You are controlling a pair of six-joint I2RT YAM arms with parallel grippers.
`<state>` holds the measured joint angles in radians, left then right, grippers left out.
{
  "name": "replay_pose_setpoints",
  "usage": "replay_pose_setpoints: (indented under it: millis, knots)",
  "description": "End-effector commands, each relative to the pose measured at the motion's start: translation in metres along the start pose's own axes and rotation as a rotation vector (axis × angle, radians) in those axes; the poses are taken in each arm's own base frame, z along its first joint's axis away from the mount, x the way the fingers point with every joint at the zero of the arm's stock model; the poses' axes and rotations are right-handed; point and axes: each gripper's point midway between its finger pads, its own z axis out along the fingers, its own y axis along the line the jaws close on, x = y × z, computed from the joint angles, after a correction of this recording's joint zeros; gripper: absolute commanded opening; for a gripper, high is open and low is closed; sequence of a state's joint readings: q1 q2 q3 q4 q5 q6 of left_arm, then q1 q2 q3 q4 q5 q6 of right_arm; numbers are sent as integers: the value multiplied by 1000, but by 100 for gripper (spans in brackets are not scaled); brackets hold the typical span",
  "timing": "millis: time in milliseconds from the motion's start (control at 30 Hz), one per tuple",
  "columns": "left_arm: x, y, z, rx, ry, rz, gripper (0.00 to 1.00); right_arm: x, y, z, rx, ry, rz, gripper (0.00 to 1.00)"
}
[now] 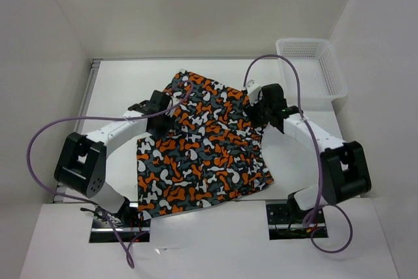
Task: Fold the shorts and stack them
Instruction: Flatten the shorts out, then fold the shorts
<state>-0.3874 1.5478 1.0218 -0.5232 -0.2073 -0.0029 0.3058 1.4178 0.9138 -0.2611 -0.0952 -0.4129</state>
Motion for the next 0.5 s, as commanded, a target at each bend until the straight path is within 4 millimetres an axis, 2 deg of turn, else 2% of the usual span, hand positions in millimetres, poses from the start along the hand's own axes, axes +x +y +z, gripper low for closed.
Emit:
replay_pose_setpoints:
  millis: [0,100,233,267,333,367,400,467]
  knots:
    - [5,-1,23,6,17,-7,59,-24,-21,21,109,-32,82,61]
    - [19,5,35,-10,57,-23,57,4,-15,48,84,82,81,59]
    - [53,24,46,-74,144,-52,56,0,-25,69,124,90,104,59]
    - [69,26,48,-76,180,-60,56,-1,-26,77,121,99,104,61]
    - [86,24,49,-57,223,-67,55,-3,-28,86,120,103,104,61]
    - [89,23,47,-57,224,-66,55,2,-27,95,113,124,104,61]
    - [97,26,49,-68,235,-74,55,-7,-30,99,118,109,104,61]
    - [97,31,48,-75,229,-90,55,-18,-35,108,124,89,104,61]
